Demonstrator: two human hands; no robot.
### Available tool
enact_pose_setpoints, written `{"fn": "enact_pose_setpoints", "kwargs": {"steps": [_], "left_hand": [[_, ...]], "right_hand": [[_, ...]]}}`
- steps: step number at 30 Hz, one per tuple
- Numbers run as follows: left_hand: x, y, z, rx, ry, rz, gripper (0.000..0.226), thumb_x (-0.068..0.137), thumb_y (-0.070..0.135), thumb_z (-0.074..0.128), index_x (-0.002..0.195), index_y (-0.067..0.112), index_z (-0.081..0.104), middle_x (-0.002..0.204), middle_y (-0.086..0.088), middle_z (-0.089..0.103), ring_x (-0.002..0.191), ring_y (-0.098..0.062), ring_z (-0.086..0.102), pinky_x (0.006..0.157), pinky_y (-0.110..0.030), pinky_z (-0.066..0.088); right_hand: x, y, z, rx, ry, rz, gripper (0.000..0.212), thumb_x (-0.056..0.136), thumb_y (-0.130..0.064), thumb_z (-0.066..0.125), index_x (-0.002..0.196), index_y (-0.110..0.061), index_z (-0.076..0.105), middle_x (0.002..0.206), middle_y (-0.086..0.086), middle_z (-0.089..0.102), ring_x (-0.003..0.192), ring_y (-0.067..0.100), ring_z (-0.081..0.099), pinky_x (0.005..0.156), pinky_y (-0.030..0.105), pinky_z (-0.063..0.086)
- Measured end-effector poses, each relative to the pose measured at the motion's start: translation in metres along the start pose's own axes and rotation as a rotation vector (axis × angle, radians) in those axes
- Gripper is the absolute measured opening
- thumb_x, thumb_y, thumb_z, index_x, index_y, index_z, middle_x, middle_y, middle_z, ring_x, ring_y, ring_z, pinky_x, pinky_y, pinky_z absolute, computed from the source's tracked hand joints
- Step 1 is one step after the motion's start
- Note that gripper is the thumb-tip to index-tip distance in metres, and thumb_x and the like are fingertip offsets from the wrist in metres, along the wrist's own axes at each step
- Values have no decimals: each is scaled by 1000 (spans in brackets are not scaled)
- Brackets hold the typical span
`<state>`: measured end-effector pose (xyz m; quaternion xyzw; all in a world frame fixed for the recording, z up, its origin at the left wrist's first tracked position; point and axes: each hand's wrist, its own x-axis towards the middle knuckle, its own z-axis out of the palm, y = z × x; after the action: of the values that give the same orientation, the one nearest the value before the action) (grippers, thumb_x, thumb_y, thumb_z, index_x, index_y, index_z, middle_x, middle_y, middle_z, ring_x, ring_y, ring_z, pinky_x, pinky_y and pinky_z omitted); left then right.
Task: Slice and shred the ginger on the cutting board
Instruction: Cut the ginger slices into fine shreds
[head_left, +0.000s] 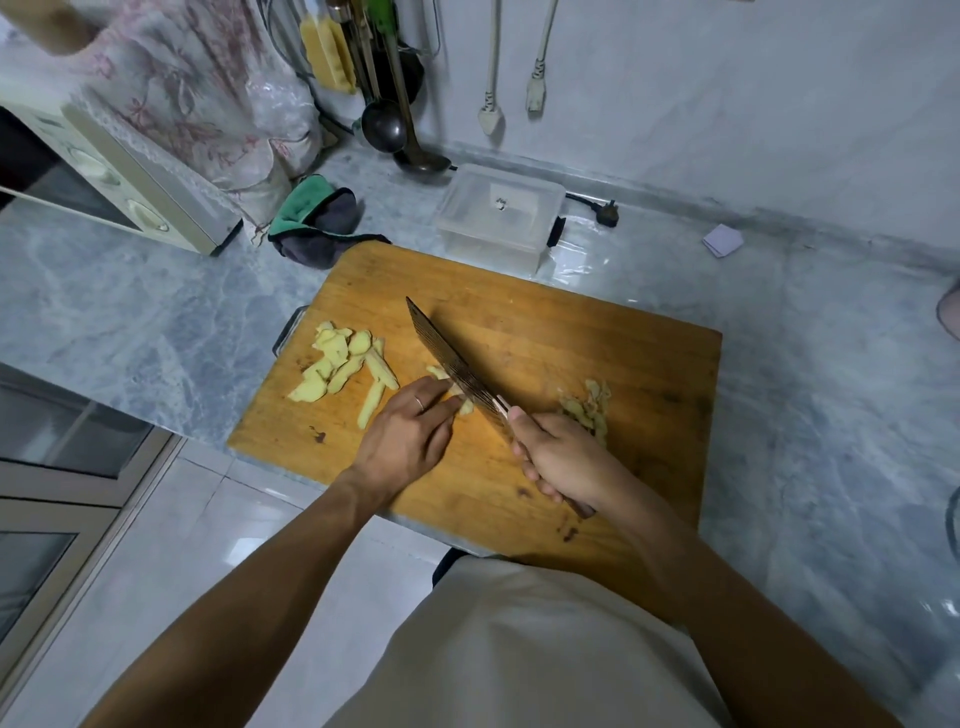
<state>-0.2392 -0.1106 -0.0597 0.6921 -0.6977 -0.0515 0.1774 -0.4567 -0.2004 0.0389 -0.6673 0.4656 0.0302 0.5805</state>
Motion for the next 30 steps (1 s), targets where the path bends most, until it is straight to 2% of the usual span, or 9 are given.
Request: {"fn": "enact_pose_setpoints", "kwargs": {"steps": [4,8,12,17,21,24,26,30], "left_hand": [[1,-6,-2,-58,-23,33,33,97,21,53,126,11,66,134,-13,59,128,-32,52,104,-50,44],[1,-14,-6,-118,-51,64,35,98,23,50,128,12,65,139,-12,57,131,-28,51,110,-48,40],[-2,-13,-3,-129,-28,64,36,97,22,49,128,12,65,140,-12,56,131,-28,51,114,-47,35],[-3,-13,1,-141,-8,48,38,96,20,48,127,10,66,139,-12,57,132,-29,51,114,-49,35],[-2,-12,1,-140,-3,43,39,94,20,48,125,10,68,138,-14,58,130,-31,52,113,-50,35],[-3,-13,3,-142,4,34,38,93,20,49,124,10,69,137,-14,59,130,-31,53,113,-50,36],[-3,-15,5,-142,6,31,37,93,20,50,123,11,69,136,-14,60,131,-30,52,113,-50,36],[-3,-18,8,-140,-5,42,37,93,21,50,123,11,69,136,-14,60,133,-30,50,114,-50,35]], "right_hand": [[-4,-3,3,-5,30,-22,52,106,-53,33,80,-15,55,62,1,54,40,7,45,42,24,37],[-7,-4,6,-65,53,-57,58,105,-56,32,82,-10,59,64,3,57,40,2,47,50,27,39],[-6,-2,9,-103,78,-77,67,105,-56,31,91,3,61,68,7,57,51,11,50,58,32,41],[-6,-4,18,-88,95,-87,68,106,-54,30,88,5,59,66,8,54,52,13,48,60,37,41],[-8,-5,22,-77,94,-87,63,107,-51,30,83,0,60,62,3,52,51,10,46,60,34,40],[-9,-4,26,-115,104,-97,61,108,-49,28,83,-4,61,65,1,55,58,11,51,61,30,41],[-10,-4,29,-152,112,-117,57,108,-49,28,76,-12,57,67,-1,55,63,12,53,62,32,40],[-10,-6,32,-195,121,-136,54,109,-46,29,66,-18,47,63,-3,50,60,10,49,57,30,35]]}}
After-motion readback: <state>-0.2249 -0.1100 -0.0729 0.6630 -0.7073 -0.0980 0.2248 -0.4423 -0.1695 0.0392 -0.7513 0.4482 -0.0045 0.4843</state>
